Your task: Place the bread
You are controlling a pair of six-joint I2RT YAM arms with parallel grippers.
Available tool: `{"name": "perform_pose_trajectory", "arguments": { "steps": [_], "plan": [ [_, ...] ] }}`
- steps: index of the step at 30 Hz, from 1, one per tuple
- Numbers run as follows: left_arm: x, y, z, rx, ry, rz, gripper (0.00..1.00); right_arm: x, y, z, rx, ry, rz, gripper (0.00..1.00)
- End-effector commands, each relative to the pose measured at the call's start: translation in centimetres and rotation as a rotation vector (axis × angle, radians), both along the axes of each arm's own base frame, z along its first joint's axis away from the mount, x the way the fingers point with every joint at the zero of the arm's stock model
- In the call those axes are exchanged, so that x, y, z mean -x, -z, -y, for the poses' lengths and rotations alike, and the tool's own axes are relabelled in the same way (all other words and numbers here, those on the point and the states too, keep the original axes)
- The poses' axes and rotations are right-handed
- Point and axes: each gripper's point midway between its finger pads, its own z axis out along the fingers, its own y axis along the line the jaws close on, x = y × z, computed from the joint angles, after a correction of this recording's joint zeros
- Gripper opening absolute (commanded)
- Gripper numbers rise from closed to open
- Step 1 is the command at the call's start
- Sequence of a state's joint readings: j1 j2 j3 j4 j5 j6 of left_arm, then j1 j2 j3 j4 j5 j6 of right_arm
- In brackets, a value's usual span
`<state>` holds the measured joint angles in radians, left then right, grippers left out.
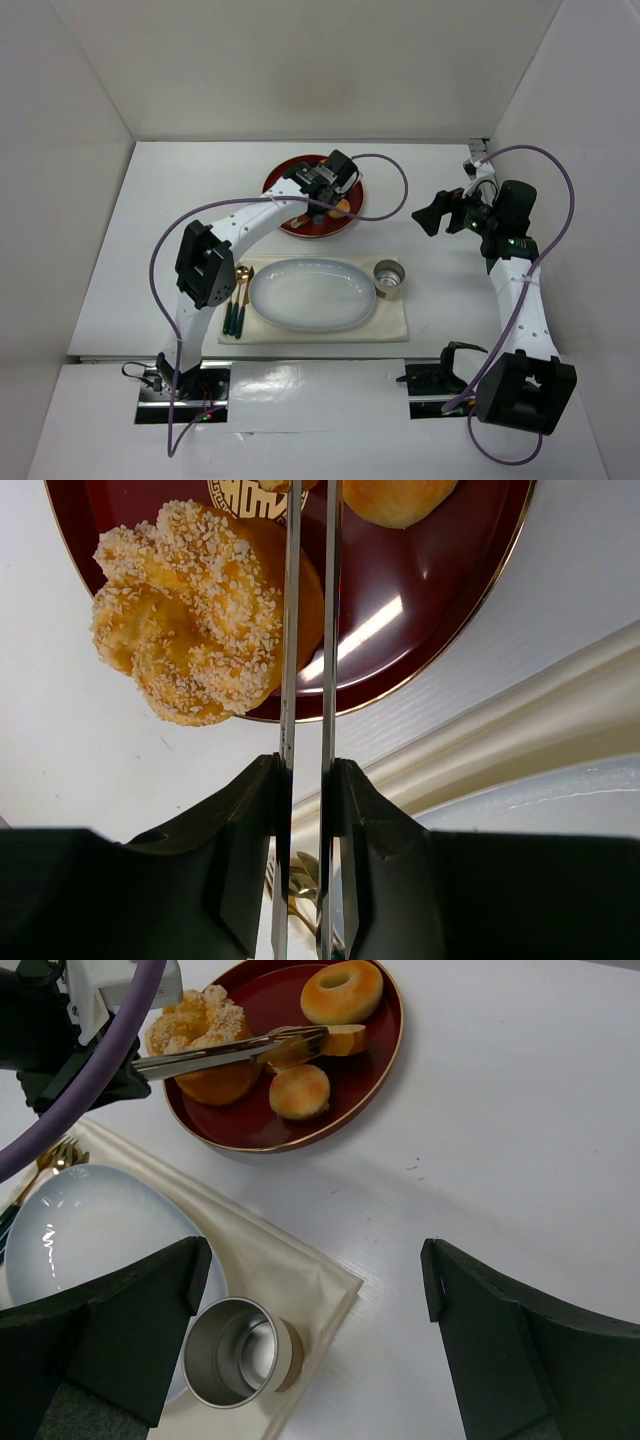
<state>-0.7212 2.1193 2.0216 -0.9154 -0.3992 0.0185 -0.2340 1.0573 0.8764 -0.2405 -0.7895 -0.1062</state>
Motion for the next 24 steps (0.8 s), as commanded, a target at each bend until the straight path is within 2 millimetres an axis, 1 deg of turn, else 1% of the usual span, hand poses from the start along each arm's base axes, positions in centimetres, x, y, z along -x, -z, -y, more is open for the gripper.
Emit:
{"name": "perform_pose_trajectory", "arguments": {
  "steps": [1,2,3,4,6,7,8,9,10,11,13,14,15,16,18,20,21,23,24],
  "plan": [
    [-0.2,-0.4,-0.3,0.019,-0.024,0.008,0.00,-0.3,-1.0,0.3,0.018,0.002,0.031,1.00],
    [-0.2,-0.4,-0.3,0.019,-0.024,0.008,0.00,-0.3,-1.0,0.3,0.018,0.002,0.031,1.00],
    [-0.1,-0.9,-0.3,0.025,-0.024,0.015,0.00,-0.3,-1.0,0.3,0.018,0.002,0.031,1.00],
    [-0.3,-1.7,-0.1,0.043,-0.024,0.035,0.00,-0.3,-1.0,0.3,0.018,0.002,0.031,1.00],
    [-0.3,-2.6,-0.3,0.056,-0.036,0.055,0.00,-0.3,-1.0,0.3,0.018,0.002,0.031,1.00],
    [-0.6,-4.4,-0.2,0.089,-0.040,0.104,0.00,-0.3,-1.0,0.3,0.018,0.002,0.031,1.00],
    [-0.7,-5.1,-0.4,0.098,-0.046,0.127,0.00,-0.3,-1.0,0.3,0.018,0.002,0.031,1.00],
    [-0.4,-5.6,0.0,0.111,-0.036,0.140,0.00,-0.3,-1.0,0.3,0.018,0.002,0.031,1.00],
    [-0.5,-6.7,-0.1,0.125,-0.041,0.167,0.00,-0.3,-1.0,0.3,0.018,0.002,0.031,1.00],
    [-0.5,-8.2,-0.3,0.145,-0.048,0.204,0.00,-0.3,-1.0,0.3,0.018,0.002,0.031,1.00],
    [-0.4,-9.3,-0.6,0.152,-0.056,0.227,0.00,-0.3,-1.0,0.3,0.018,0.002,0.031,1.00],
    [-0.2,-10.1,-0.2,0.168,-0.046,0.242,0.00,-0.3,-1.0,0.3,0.018,0.002,0.031,1.00],
    [-0.1,-11.2,-0.3,0.185,-0.047,0.260,0.00,-0.3,-1.0,0.3,0.018,0.002,0.031,1.00],
    [-0.2,-11.2,-0.4,0.179,-0.052,0.265,0.00,-0.3,-1.0,0.3,0.018,0.002,0.031,1.00],
    [0.5,-12.8,-0.3,0.200,-0.042,0.284,0.00,-0.3,-1.0,0.3,0.018,0.002,0.031,1.00],
    [1.4,-13.6,0.0,0.225,-0.032,0.286,0.00,-0.3,-1.0,0.3,0.018,0.002,0.031,1.00],
    [2.3,-14.6,0.0,0.243,-0.028,0.290,0.00,-0.3,-1.0,0.3,0.018,0.002,0.031,1.00],
    [3.7,-15.0,0.0,0.264,-0.025,0.277,0.00,-0.3,-1.0,0.3,0.018,0.002,0.031,1.00],
    [4.6,-14.5,-0.2,0.258,-0.023,0.260,0.00,-0.3,-1.0,0.3,0.018,0.002,0.031,1.00]
  ]
}}
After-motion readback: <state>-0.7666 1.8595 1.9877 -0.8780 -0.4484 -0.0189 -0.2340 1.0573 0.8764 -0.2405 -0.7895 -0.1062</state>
